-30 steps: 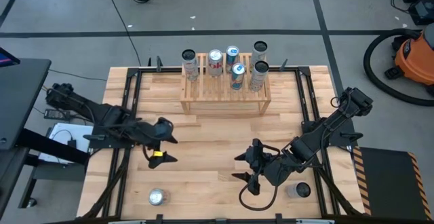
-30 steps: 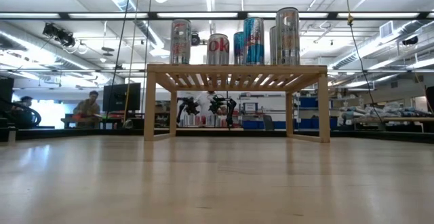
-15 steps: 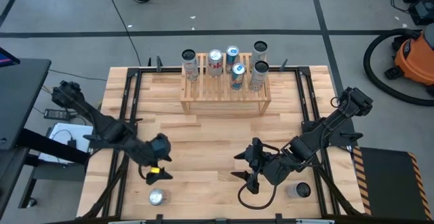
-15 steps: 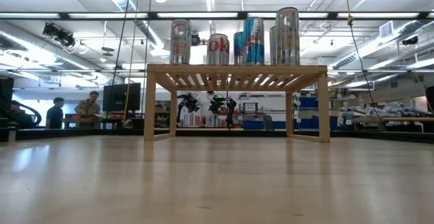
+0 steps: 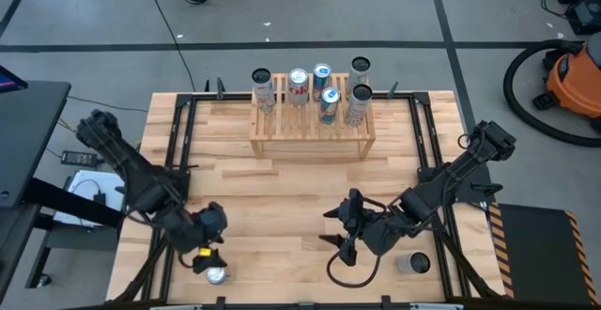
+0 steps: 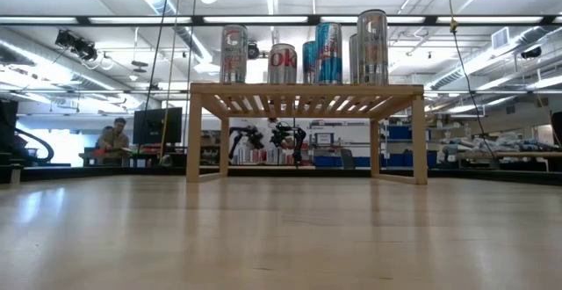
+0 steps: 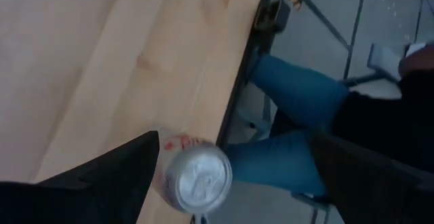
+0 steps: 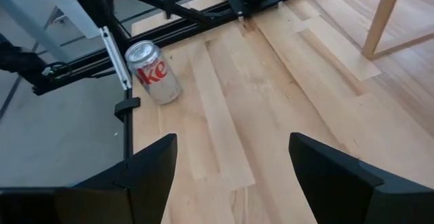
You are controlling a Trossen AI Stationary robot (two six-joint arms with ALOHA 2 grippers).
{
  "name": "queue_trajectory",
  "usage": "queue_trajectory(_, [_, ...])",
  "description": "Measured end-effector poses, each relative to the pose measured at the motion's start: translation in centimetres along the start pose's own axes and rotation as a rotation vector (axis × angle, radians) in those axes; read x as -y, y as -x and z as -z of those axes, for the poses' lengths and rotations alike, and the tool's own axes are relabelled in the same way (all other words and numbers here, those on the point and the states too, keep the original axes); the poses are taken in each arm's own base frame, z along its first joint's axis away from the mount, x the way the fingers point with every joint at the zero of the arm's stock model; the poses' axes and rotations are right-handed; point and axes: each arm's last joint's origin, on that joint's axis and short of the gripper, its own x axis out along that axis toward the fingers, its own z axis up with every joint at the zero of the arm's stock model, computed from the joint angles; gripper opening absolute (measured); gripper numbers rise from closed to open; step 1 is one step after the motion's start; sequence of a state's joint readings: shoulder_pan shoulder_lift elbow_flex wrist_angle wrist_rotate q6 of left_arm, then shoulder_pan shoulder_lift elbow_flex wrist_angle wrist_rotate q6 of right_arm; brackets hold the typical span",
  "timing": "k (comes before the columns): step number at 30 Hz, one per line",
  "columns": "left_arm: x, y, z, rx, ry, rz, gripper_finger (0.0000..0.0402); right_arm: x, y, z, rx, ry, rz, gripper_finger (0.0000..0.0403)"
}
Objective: Place canned beverage on shelf
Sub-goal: Put the silver soda can on the shelf aligned with the other silver soda can
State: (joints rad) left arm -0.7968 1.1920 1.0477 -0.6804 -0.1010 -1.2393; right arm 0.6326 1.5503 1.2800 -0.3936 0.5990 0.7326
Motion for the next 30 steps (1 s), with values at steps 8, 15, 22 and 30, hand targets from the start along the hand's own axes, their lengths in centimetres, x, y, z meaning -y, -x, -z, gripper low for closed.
queue_trajectory(8, [0.8, -0.5, 0.3, 0.054, -0.237, 0.032, 0.0389, 0.1, -0.1, -0.1, 0.007, -0.007, 0.005, 0.0292])
queue_trajectory(15, [2.3, -0.2, -2.4, 0.278, -0.711, 0.156, 0.0389, 0.1, -0.2, -0.2, 0.011, -0.013, 0.004, 0.0292])
queue_trajectory(22, [3.8, 1.0, -3.4, 0.521, -1.215, 0.183, 0.0389, 0.2, -0.3, -0.3, 0.012, -0.047, 0.007, 0.0292])
queue_trajectory(30, [2.0, 6.7, -3.2, 0.601, -1.240, 0.173, 0.0389, 0.2, -0.3, -0.4, 0.017, -0.096, 0.002, 0.0292])
